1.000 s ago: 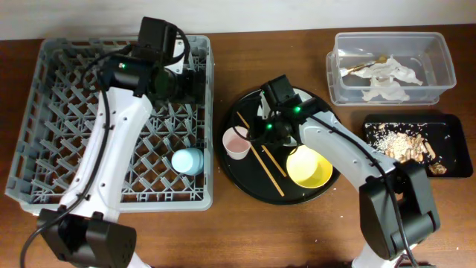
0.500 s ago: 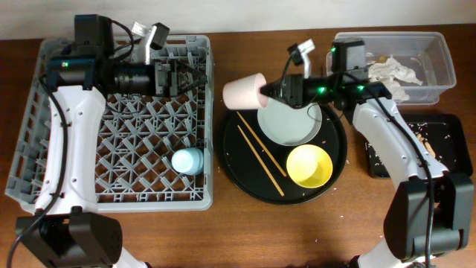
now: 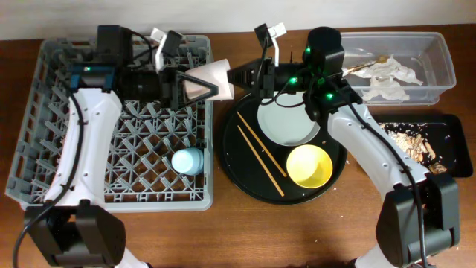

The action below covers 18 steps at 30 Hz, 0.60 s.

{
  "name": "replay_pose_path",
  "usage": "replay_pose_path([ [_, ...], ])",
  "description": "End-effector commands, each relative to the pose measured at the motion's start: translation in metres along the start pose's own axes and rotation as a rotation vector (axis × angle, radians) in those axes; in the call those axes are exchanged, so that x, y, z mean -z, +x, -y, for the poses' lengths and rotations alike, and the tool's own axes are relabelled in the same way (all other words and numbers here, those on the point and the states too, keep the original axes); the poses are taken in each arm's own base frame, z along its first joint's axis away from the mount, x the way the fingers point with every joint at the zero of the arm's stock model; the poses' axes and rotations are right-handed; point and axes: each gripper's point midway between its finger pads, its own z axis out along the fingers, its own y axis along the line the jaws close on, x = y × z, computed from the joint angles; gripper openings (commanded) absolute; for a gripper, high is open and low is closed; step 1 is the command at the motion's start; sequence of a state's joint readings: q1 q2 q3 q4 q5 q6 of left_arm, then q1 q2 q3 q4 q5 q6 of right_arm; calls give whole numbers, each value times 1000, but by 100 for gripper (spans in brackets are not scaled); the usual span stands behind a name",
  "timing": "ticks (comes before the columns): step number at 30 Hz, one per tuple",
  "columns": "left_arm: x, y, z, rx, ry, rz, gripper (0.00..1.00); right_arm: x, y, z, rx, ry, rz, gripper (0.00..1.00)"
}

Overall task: Sort waste into correct bins and load items into the dishwasher rack
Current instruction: 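Pass the pink cup from the right gripper to the left gripper, then place the pink cup upside down in the rack with the left gripper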

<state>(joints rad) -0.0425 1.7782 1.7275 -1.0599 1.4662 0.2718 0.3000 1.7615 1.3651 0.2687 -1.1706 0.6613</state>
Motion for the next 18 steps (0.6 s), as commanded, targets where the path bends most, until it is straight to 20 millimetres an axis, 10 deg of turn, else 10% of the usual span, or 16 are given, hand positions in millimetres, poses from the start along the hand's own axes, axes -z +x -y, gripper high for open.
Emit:
replay_pose_path([
  [1, -14, 5, 16, -13, 79, -18, 74, -1, -15, -1, 13, 50, 59, 4],
  [6, -9, 0, 14, -36, 75, -2, 63, -1, -12, -1, -3, 47, 46, 11],
  [8, 6, -6, 11, -41, 61, 33, 61, 0, -9, 2, -3, 54, 39, 71],
  [10, 38, 1, -57, 12, -329, -2, 59, 21, -3, 28, -75, 133, 30, 93],
  [13, 83, 28, -135, 120, -925, -134, 60, 56, 25, 74, -212, 324, -8, 98],
  [18, 97, 58, -160, 123, -1448, -309, 60, 92, 84, 117, -350, 633, -143, 99],
])
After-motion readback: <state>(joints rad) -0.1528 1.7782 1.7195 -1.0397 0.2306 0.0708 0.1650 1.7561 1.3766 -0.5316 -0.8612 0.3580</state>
